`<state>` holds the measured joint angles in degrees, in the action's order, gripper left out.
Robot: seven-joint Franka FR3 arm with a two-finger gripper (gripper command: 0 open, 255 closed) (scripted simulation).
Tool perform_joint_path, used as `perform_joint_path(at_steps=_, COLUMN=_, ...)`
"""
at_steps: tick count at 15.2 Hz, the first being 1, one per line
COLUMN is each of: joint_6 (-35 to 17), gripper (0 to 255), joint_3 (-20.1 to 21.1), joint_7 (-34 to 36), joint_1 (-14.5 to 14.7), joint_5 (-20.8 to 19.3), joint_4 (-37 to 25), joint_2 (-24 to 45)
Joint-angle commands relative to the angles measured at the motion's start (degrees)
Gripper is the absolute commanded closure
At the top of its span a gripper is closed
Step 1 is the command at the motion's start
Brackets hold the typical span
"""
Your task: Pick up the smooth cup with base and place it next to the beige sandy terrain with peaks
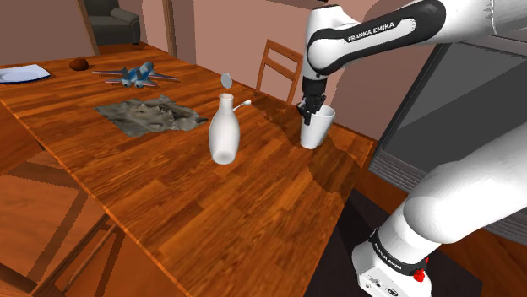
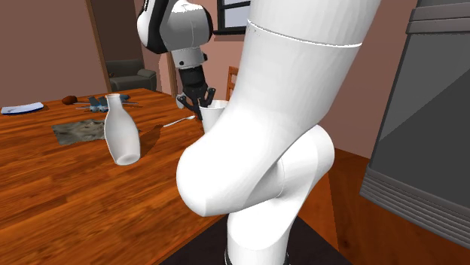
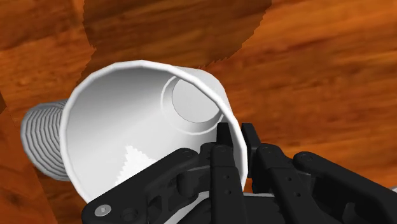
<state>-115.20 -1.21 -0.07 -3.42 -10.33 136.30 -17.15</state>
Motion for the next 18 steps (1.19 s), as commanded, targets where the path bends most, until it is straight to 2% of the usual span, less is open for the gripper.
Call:
perform_joint_path(at_steps=1, joint_6=1.6, gripper=255, joint_3=0.1, joint_7=-0.2, joint_1=0.1, joint_5=0.1, joint_4=-1.0, joint_2=-0.6)
perform_joint_path(at_steps=18, joint_6=14.8, gripper=255, joint_3=0.4, joint_7=-2.1, joint_1=0.2, joint_5=0.9, joint_4=-11.9, joint_2=-3.1)
